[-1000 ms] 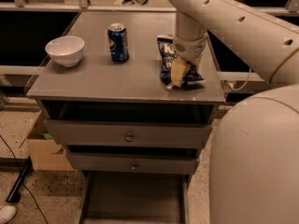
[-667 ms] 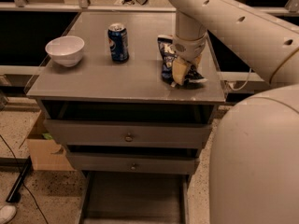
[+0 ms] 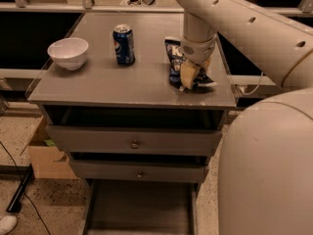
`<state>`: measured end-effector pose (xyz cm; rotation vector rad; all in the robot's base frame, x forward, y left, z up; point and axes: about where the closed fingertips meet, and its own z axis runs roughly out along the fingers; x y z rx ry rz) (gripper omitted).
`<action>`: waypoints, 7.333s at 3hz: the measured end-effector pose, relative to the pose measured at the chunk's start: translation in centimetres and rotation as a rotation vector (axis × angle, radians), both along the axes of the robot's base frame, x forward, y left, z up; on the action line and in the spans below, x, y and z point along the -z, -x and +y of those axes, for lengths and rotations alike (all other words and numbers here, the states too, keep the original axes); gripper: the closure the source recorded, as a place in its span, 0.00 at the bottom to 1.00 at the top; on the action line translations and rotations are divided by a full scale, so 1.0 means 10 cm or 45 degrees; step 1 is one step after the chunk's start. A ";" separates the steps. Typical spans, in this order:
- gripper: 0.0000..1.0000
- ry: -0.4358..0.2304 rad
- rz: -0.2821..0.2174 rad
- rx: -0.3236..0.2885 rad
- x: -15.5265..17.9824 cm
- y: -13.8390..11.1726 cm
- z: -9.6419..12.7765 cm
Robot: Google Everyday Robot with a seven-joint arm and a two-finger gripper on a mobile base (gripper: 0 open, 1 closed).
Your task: Place blue chip bag into bottom drawer
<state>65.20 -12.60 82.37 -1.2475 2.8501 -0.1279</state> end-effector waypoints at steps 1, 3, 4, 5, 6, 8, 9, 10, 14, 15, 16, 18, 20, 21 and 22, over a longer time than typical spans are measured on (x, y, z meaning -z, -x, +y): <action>1.00 0.000 0.000 0.000 -0.04 0.00 0.00; 1.00 -0.046 -0.109 -0.060 -0.77 0.15 -0.25; 1.00 -0.055 -0.193 -0.094 -1.25 0.35 -0.44; 1.00 -0.034 -0.238 -0.101 -1.47 0.61 -0.59; 1.00 -0.044 -0.276 -0.105 -1.49 0.55 -0.56; 1.00 -0.089 -0.339 -0.066 -1.46 0.68 -0.65; 1.00 -0.106 -0.324 -0.014 -1.33 1.06 -0.74; 1.00 -0.105 -0.282 -0.004 -0.97 1.60 -0.79; 1.00 -0.152 -0.391 -0.094 -0.75 2.30 -0.52; 1.00 -0.130 -0.328 -0.163 -0.40 2.49 -0.36; 1.00 -0.100 -0.224 -0.190 0.05 2.57 -0.27; 1.00 -0.141 -0.184 -0.203 0.24 2.83 -0.07; 1.00 -0.149 -0.017 -0.279 1.19 3.05 0.52; 1.00 -0.149 -0.016 -0.279 1.19 3.05 0.52; 1.00 -0.144 0.045 -0.260 1.62 3.03 0.59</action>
Offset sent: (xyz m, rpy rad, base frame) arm -0.0289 -0.0384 0.1006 0.0327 -0.0798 0.0498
